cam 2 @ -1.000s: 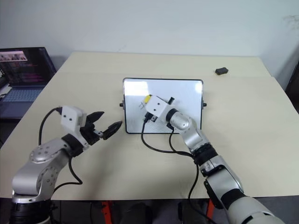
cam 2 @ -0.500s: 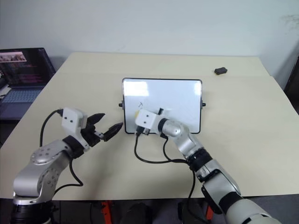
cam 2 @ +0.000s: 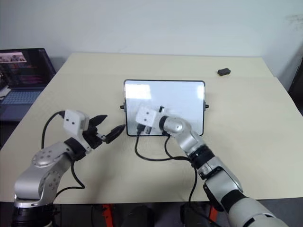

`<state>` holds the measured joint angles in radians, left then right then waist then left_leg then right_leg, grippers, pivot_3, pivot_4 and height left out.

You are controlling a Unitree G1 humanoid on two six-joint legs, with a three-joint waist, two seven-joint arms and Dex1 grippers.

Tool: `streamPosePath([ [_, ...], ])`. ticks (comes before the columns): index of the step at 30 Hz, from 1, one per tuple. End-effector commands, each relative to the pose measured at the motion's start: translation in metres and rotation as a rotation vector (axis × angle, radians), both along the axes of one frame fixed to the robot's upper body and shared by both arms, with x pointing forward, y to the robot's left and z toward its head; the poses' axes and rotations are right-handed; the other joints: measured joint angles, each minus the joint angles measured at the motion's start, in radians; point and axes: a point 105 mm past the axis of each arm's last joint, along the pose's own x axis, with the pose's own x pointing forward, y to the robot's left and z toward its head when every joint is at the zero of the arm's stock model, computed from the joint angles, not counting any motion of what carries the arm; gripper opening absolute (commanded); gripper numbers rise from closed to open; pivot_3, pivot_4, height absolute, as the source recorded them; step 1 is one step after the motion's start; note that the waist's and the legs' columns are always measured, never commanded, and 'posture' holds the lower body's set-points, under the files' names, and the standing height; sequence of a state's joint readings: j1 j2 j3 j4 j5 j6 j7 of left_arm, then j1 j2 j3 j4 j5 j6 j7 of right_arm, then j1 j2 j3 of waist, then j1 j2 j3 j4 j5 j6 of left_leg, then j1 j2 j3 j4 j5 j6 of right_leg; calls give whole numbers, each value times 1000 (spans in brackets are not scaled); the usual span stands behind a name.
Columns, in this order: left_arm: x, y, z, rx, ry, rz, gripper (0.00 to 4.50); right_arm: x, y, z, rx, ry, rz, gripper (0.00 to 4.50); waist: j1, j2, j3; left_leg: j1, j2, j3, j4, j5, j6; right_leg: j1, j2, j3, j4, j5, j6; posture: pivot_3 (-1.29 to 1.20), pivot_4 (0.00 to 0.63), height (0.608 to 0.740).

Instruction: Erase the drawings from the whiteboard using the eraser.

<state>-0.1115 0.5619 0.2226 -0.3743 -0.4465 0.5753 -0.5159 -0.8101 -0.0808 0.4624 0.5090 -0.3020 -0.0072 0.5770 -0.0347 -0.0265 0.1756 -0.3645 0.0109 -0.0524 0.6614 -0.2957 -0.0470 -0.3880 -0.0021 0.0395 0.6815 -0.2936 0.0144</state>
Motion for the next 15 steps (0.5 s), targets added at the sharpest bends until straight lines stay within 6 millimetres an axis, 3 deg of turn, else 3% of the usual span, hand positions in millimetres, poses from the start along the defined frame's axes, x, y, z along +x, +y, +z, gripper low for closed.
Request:
streamPosePath([
  [1,-1,-2,8,5,-43,-11,4500,7,-9,-6,-22,22,-63,994,0,0,0,0,0,0,0,0,0,0,0,0,1,0,0,0,150,740],
  [5,-1,-3,7,5,-41,-17,4500,35,-17,41,144,-146,-225,994,0,1,0,1,0,-1,1,1,0,0,0,-1,2,1,-1,0,150,740],
  [7,-1,-3,7,6,-41,-18,4500,43,-24,54,187,-198,-276,994,5,0,0,0,0,-1,1,2,-1,0,0,-1,2,2,-1,0,150,740],
  [12,0,-3,7,5,-41,-20,4500,50,-33,62,227,-234,-321,994,2,0,0,-1,-1,-1,0,2,-1,0,0,-1,-1,1,-1,0,150,740],
  [15,0,-3,6,4,-41,-22,4500,43,-25,46,183,-162,-255,994,2,0,0,-1,0,0,-1,2,-1,-1,0,-1,-1,1,-1,0,150,740],
])
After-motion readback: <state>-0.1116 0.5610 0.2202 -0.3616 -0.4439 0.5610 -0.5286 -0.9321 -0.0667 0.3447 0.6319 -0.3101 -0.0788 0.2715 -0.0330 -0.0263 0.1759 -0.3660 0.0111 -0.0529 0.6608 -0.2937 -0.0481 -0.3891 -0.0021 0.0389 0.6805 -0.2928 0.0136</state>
